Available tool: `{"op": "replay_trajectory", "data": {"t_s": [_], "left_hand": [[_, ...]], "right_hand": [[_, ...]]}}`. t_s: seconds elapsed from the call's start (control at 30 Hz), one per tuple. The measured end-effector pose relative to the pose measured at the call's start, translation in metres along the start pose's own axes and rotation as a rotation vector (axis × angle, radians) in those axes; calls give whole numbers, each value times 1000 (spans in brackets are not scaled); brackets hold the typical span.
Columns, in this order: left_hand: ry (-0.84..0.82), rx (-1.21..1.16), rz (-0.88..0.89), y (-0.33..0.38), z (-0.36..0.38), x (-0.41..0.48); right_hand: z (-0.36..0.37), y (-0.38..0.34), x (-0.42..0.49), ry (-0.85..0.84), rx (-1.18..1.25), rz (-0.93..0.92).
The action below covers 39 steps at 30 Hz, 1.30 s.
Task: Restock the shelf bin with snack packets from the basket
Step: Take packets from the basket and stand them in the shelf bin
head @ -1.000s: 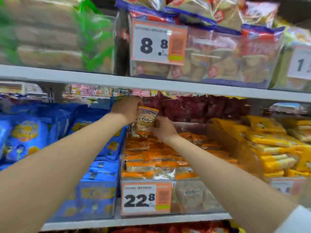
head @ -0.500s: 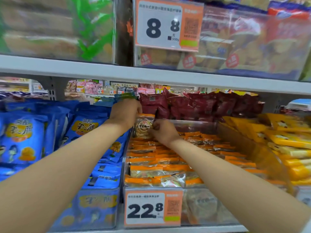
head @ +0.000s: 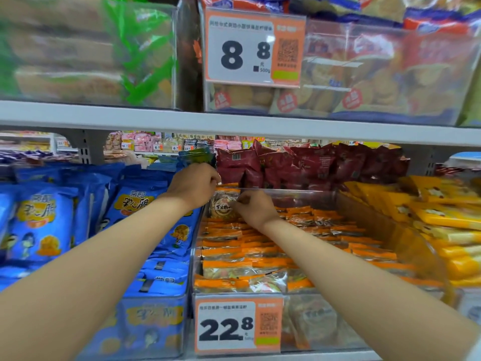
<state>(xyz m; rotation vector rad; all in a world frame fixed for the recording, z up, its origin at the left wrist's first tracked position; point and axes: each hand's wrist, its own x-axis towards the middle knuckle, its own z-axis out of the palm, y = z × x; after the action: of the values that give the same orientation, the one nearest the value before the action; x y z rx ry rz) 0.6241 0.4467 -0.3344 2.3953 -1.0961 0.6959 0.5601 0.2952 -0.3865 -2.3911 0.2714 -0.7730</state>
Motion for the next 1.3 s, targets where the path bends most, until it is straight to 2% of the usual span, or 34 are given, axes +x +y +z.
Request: {"op": "replay_trajectory", "data": {"t_s": [0.13,0.33,0.47,0.57,0.8,0.97,1.3], "left_hand": [[48,-68,-70,3,-8,-7],[-49,-129,-145,46,-22,-24],[-10,-227,-56,96,-23,-48],[-52,-294,-39,135,-18,-69],[-207,-444,87,248,18,-117],[-384,-579,129,338,64,-158],[-735,-620,148,476,204,-269]], "right_hand": [[-15,-5,-5,53,81,68],[-58,-14,-42,63,123,152],[-99,-10,-89,150,88,70],[-128,5,-128,216,68,58],[-195,68,-239,373,37,87],[-228,127,-327,326,21,197],[-242,289,-506,333,38,603]]}}
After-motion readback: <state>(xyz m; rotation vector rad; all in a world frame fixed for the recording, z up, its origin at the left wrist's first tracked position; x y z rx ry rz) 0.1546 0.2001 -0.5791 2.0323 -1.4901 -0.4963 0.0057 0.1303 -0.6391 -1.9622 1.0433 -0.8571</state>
